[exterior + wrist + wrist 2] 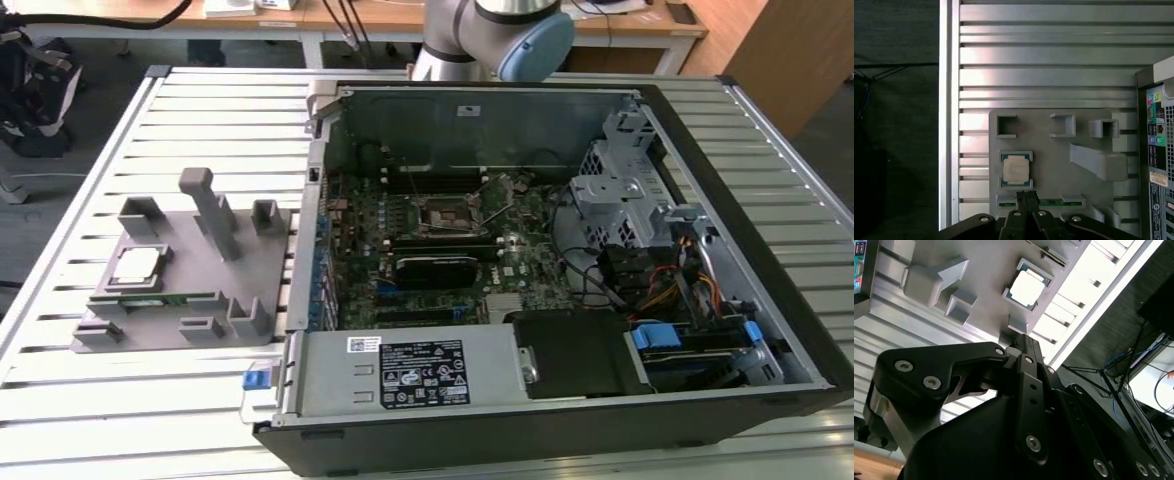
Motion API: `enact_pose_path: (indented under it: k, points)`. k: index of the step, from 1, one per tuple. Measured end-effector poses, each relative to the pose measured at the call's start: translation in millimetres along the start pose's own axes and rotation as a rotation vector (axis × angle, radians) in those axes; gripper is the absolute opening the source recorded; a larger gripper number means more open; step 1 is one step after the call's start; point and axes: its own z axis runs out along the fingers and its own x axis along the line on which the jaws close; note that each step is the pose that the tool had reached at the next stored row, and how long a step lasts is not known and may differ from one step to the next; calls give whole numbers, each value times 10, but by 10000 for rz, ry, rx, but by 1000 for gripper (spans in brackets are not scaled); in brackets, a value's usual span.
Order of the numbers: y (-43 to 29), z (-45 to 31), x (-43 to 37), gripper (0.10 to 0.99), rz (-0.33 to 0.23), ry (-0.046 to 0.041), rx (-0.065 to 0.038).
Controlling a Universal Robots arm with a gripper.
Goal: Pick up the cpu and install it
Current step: 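Pick up the cpu and move it towards the insertion slot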
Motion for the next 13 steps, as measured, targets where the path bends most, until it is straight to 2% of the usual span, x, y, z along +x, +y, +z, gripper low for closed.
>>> enact_pose_path:
  k: [4, 5, 6, 7, 8, 11, 12, 13]
  points:
    - [-18, 69, 0, 114, -56, 55, -9]
    - [-22, 87, 0, 169, -96, 69, -9]
    - [-26, 105, 0, 169, -138, 79, -9]
    - [-30, 123, 0, 231, -178, 87, -10]
    - [-32, 142, 1, 231, -202, 95, -9]
    - [-39, 195, 1, 408, -228, 97, -10]
    - [-40, 213, 1, 408, -238, 98, -10]
    - [-41, 231, 1, 467, -249, 98, -11]
